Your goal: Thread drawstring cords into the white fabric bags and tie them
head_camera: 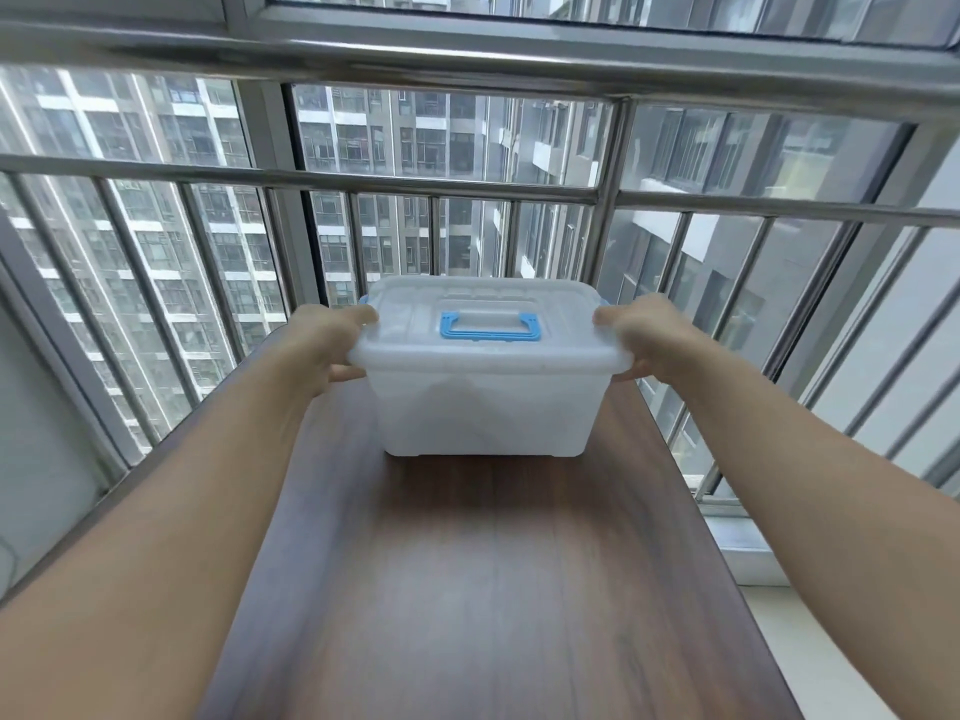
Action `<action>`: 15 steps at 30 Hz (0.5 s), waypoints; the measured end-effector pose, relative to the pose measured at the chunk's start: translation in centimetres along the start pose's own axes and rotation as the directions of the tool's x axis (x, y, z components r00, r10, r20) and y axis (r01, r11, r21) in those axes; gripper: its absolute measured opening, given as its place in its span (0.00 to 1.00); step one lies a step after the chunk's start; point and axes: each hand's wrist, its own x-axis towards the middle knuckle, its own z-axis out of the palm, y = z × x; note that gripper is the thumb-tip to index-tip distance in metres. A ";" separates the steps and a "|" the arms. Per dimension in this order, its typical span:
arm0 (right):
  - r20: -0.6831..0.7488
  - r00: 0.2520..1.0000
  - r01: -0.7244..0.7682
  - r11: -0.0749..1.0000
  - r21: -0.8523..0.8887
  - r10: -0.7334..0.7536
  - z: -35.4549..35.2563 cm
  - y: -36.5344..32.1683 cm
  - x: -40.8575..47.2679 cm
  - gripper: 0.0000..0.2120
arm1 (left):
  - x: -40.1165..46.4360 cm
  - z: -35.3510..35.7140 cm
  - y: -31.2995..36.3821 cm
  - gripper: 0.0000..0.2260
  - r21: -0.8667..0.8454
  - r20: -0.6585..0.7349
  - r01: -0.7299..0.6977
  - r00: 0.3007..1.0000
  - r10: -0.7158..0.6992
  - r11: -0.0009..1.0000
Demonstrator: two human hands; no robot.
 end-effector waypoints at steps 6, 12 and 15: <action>-0.152 0.950 0.154 0.836 -0.527 -0.271 1.2 -0.6 1.6 0.15 | 0.4 0.9 1.6 0.13 0.716 -0.106 -0.148 0.943 0.315 0.682; -0.157 0.951 0.149 0.838 -0.525 -0.268 1.4 -0.7 2.9 0.13 | 2.0 1.4 1.9 0.14 0.698 -0.072 -0.163 0.953 0.295 0.698; -0.096 0.976 0.144 0.906 -0.399 -0.197 1.5 -1.1 2.9 0.11 | 3.3 1.7 1.2 0.14 0.488 -0.028 -0.167 0.978 0.206 0.857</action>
